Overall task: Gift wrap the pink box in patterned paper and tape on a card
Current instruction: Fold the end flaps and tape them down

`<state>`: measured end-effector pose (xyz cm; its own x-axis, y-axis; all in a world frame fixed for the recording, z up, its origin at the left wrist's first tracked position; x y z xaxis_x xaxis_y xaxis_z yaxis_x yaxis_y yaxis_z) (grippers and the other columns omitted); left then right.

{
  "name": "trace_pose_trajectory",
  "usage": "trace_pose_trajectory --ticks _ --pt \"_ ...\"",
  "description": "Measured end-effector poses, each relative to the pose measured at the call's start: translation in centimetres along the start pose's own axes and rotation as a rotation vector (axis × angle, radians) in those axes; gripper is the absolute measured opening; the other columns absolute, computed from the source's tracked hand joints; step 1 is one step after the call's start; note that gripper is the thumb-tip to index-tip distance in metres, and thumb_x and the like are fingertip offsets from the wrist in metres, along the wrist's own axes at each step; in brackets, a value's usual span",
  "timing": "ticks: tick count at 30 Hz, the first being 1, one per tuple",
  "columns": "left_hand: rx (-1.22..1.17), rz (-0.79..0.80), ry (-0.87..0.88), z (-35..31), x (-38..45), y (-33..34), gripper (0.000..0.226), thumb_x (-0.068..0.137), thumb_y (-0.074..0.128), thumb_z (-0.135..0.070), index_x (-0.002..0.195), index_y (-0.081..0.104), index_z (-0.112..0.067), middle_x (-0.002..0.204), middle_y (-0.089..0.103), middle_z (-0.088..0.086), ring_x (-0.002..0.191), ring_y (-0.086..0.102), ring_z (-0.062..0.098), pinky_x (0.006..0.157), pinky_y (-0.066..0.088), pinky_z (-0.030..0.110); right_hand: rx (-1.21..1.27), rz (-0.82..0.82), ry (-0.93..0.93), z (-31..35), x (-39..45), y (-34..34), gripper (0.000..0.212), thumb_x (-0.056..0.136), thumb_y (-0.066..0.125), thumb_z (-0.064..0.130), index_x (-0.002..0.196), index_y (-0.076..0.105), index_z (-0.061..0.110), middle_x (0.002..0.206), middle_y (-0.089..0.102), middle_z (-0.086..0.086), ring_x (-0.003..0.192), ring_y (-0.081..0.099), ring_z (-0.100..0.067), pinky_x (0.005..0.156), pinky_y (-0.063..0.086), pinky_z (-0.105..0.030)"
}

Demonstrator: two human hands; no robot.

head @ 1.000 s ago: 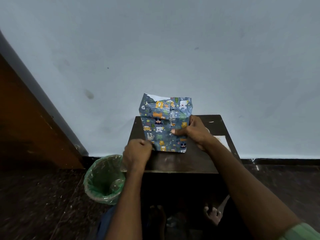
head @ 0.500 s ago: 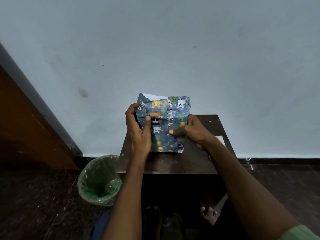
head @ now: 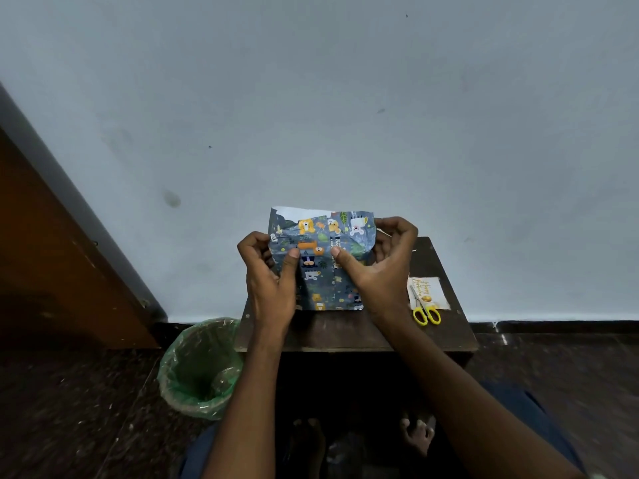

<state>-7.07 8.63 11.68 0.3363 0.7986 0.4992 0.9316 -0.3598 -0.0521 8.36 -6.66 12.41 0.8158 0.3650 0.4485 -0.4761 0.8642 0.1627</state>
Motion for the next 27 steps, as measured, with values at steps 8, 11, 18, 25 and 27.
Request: trace_pose_trajectory --ticks 8,11,18,25,27 --pt "0.033 -0.038 0.008 -0.8 -1.1 -1.3 0.046 0.094 0.081 -0.013 0.126 0.048 -0.017 0.111 0.066 -0.008 0.099 0.068 0.006 0.084 0.055 0.024 -0.004 -0.008 0.050 0.7 0.0 -1.8 0.056 0.073 0.092 -0.001 0.116 0.055 0.005 0.106 0.069 -0.010 0.101 0.072 -0.023 0.092 0.061 -0.049" --pt "0.063 -0.053 0.025 -0.8 -1.2 -1.5 0.046 0.090 0.085 -0.016 0.122 0.052 -0.024 0.111 0.069 -0.006 0.101 0.070 0.015 0.085 0.058 0.033 -0.029 0.001 0.010 1.3 0.2 -2.2 0.045 0.078 0.089 0.001 0.113 0.062 0.009 0.108 0.072 -0.009 0.103 0.072 -0.025 0.093 0.060 -0.052" --pt "0.009 -0.077 -0.016 -0.9 -1.2 -1.4 0.050 0.086 0.087 -0.008 0.123 0.055 -0.019 0.108 0.071 -0.020 0.101 0.071 0.000 0.087 0.056 0.020 -0.004 -0.074 0.011 1.3 0.0 -2.5 0.053 0.076 0.093 0.010 0.119 0.062 0.012 0.113 0.072 -0.005 0.110 0.071 -0.023 0.097 0.059 -0.050" --pt "0.060 -0.047 -0.033 -0.4 -0.8 -1.3 0.052 0.086 0.088 -0.013 0.122 0.053 -0.025 0.107 0.068 -0.030 0.102 0.072 0.007 0.088 0.059 0.033 -0.151 -0.080 -0.061 2.2 0.4 -2.6 0.025 0.093 0.080 0.021 0.115 0.069 0.015 0.110 0.073 -0.003 0.102 0.071 -0.020 0.087 0.059 -0.051" --pt "0.084 -0.042 -0.030 -0.5 -0.8 -1.4 0.052 0.086 0.088 -0.015 0.122 0.053 -0.027 0.108 0.068 -0.031 0.102 0.072 0.006 0.086 0.060 0.038 -0.281 -0.015 -0.187 3.9 0.9 -2.2 0.042 0.093 0.079 0.021 0.131 0.061 0.017 0.128 0.064 0.001 0.117 0.063 -0.018 0.093 0.056 -0.037"
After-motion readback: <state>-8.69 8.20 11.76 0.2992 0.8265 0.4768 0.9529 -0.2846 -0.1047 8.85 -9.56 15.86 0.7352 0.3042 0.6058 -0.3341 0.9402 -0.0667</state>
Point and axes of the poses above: each hand's wrist, its own x-axis towards the middle knuckle, its own y-axis out of the palm, z = x × y, the point moved 8 cm from there along x, towards the middle knuckle
